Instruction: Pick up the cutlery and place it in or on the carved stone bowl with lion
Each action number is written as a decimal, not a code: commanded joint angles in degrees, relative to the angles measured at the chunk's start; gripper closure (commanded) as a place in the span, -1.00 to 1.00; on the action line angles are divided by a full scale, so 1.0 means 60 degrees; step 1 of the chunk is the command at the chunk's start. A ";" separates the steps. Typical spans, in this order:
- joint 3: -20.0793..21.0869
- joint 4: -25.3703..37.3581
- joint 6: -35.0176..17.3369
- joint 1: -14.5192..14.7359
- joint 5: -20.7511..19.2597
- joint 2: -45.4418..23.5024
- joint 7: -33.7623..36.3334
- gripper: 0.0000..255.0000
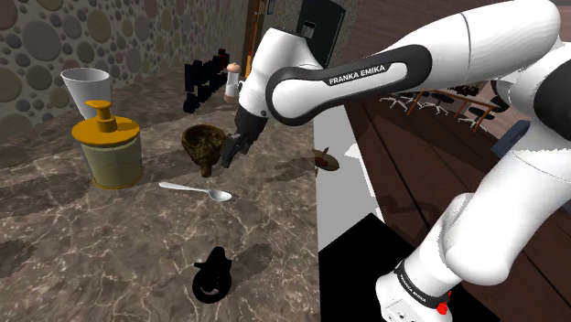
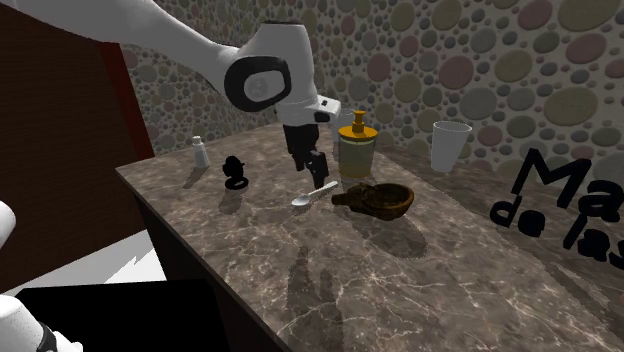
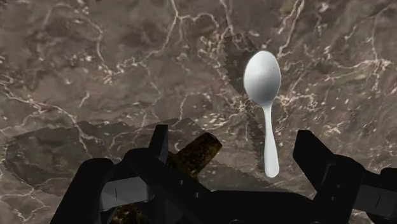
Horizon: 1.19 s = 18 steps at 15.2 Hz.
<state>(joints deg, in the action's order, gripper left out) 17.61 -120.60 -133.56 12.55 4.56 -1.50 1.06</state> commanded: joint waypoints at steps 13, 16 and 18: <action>0.0283 0.2077 -0.1295 0.0883 -0.0899 -0.3251 0.0406 -1.00; 0.0233 0.2111 -0.1517 0.0959 -0.1002 -0.3513 0.0472 -1.00; 0.0232 0.2114 -0.1515 0.0959 -0.1002 -0.3515 0.0472 -1.00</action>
<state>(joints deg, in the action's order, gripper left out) 19.03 -107.97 -142.55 18.26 -1.39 -22.45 3.85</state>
